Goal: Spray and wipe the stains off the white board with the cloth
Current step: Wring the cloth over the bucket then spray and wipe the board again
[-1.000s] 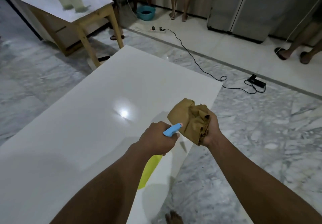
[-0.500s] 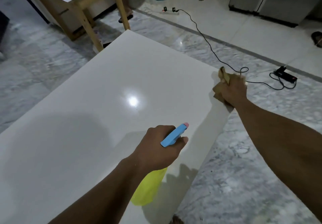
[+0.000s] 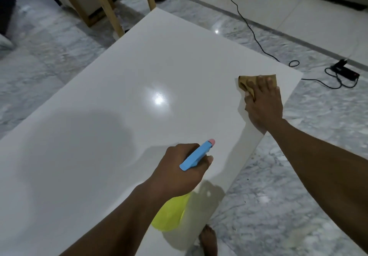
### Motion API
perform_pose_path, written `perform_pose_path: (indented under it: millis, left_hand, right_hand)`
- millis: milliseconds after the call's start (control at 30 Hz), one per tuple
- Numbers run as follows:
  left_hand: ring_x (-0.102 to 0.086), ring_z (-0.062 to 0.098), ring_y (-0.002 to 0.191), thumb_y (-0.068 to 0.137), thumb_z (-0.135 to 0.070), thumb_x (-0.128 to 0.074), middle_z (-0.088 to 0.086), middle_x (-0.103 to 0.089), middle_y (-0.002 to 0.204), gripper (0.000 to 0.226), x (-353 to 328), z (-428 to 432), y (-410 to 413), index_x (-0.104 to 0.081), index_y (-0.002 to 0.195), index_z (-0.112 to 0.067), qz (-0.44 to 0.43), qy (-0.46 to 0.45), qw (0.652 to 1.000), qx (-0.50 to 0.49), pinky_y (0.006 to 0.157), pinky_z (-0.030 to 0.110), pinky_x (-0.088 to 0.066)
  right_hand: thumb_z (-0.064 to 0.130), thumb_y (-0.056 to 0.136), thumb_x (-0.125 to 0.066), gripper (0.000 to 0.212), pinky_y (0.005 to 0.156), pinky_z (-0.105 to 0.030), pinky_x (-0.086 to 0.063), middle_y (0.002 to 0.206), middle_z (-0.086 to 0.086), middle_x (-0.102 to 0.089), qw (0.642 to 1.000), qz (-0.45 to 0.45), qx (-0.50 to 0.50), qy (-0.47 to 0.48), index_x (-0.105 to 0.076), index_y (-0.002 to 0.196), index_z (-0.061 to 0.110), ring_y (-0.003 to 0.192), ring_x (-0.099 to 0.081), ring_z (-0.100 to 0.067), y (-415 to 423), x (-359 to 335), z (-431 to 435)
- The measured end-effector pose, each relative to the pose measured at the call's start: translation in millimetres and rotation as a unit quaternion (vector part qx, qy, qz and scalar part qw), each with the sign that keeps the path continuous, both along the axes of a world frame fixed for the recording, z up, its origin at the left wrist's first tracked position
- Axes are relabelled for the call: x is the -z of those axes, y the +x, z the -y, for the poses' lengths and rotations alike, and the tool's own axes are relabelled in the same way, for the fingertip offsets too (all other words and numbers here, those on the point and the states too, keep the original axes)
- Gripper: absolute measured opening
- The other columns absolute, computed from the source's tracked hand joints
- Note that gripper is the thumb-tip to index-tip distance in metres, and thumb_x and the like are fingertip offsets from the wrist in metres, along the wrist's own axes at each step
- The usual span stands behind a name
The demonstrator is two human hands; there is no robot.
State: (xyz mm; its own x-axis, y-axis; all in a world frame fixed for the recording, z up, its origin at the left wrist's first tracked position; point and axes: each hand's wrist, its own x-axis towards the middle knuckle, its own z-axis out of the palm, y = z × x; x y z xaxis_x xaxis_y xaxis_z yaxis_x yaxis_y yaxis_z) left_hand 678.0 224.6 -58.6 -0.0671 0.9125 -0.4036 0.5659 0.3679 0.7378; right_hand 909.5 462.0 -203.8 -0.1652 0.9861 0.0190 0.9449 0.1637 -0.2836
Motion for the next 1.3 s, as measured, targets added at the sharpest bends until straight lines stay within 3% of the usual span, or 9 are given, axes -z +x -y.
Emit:
perform_pose_path:
  millis: [100, 233, 367, 533, 667, 767, 867, 933, 1300]
  left_hand:
    - [-0.069, 0.039, 0.068, 0.099, -0.035, -0.069, 0.02, -0.067, 0.082, 0.033, -9.1, 24.2, -14.4, -0.067, 0.091, -0.003, -0.004, 0.004, 1.0, -0.013, 0.067, 0.043, -0.058]
    - [-0.071, 0.034, 0.063, 0.099, -0.031, -0.07, 0.022, -0.07, 0.083, 0.028, -23.8, 67.6, -45.2, -0.069, 0.093, -0.004, 0.007, 0.016, 0.998, -0.057, 0.052, 0.015, -0.053]
    - [-0.072, 0.031, 0.064, 0.1, -0.031, -0.069, 0.022, -0.071, 0.082, 0.027, -34.5, 142.0, -84.9, -0.07, 0.094, -0.005, -0.015, 0.023, 0.996, -0.087, 0.049, 0.009, -0.048]
    - [-0.075, 0.031, 0.064, 0.1, -0.031, -0.069, 0.023, -0.071, 0.08, 0.022, -37.8, 279.2, -132.1, -0.069, 0.088, -0.012, -0.022, 0.016, 0.992, -0.12, 0.047, 0.007, -0.045]
    - [-0.073, 0.016, 0.053, 0.1, -0.032, -0.068, 0.004, -0.064, 0.066, 0.026, -35.5, 400.0, -168.0, -0.061, 0.075, -0.029, -0.036, 0.009, 0.991, -0.132, 0.048, 0.007, -0.044]
    - [-0.075, 0.017, 0.054, 0.1, -0.033, -0.068, -0.002, -0.061, 0.064, 0.027, -31.4, 492.3, -198.5, -0.061, 0.076, -0.023, -0.05, -0.019, 0.988, -0.146, 0.049, 0.01, -0.045]
    - [-0.076, 0.02, 0.054, 0.1, -0.033, -0.067, 0.005, -0.065, 0.067, 0.02, -31.5, 562.3, -235.6, -0.069, 0.087, -0.018, -0.059, -0.049, 0.983, -0.166, 0.053, 0.014, -0.049]
    - [-0.076, 0.021, 0.054, 0.1, -0.032, -0.067, 0.008, -0.066, 0.07, 0.016, -34.3, 586.7, -258.3, -0.073, 0.097, -0.018, -0.059, -0.06, 0.979, -0.185, 0.053, 0.015, -0.05]
    - [-0.075, 0.015, 0.054, 0.099, -0.034, -0.069, -0.001, -0.064, 0.063, 0.028, -36.9, 615.7, -311.2, -0.06, 0.073, -0.029, -0.034, -0.024, 0.98, -0.196, 0.047, 0.008, -0.044]
  right_hand:
    - [0.044, 0.098, -0.025, 0.057, 0.121, -0.052, -0.008, 0.164, -0.005, -0.019, 1.0, 0.009, 0.0, -0.013, -0.031, 0.152, 0.026, 0.152, -0.008, -0.029, -13.7, -1.5, 36.8]
    - [0.046, 0.096, -0.024, 0.06, 0.122, -0.05, -0.007, 0.165, -0.004, -0.017, 0.999, 0.02, -0.002, -0.031, -0.028, 0.154, 0.028, 0.152, -0.007, -0.028, -40.7, -3.1, 106.2]
    - [0.046, 0.093, -0.023, 0.064, 0.122, -0.049, -0.005, 0.165, -0.004, -0.016, 0.998, 0.027, -0.015, -0.05, -0.026, 0.155, 0.029, 0.152, -0.006, -0.027, -77.2, -7.5, 193.8]
    - [0.045, 0.093, -0.027, 0.064, 0.121, -0.051, -0.008, 0.164, -0.007, -0.02, 0.998, 0.013, -0.028, -0.057, -0.03, 0.154, 0.027, 0.152, -0.01, -0.03, -130.8, -8.2, 332.5]
    - [0.04, 0.101, -0.038, 0.057, 0.121, -0.048, -0.002, 0.165, -0.007, -0.016, 0.998, 0.015, -0.029, -0.061, -0.027, 0.155, 0.027, 0.152, -0.005, -0.029, -173.8, -6.1, 446.3]
    - [0.038, 0.101, -0.041, 0.058, 0.121, -0.049, -0.001, 0.165, -0.008, -0.014, 0.997, 0.016, -0.034, -0.067, -0.026, 0.156, 0.025, 0.153, -0.004, -0.03, -203.9, -7.5, 518.9]
    - [0.036, 0.1, -0.044, 0.059, 0.121, -0.051, -0.003, 0.165, -0.01, -0.015, 0.997, 0.009, -0.034, -0.074, -0.028, 0.155, 0.023, 0.152, -0.005, -0.031, -236.5, -9.3, 583.6]
    - [0.035, 0.099, -0.045, 0.06, 0.121, -0.052, -0.005, 0.165, -0.01, -0.015, 0.997, 0.005, -0.025, -0.074, -0.027, 0.155, 0.022, 0.152, -0.005, -0.031, -255.3, -9.7, 613.2]
    - [0.031, 0.1, -0.042, 0.057, 0.123, -0.05, -0.004, 0.165, -0.005, -0.015, 0.998, -0.029, 0.019, -0.061, -0.029, 0.155, 0.023, 0.153, -0.005, -0.027, -291.5, -8.9, 659.6]
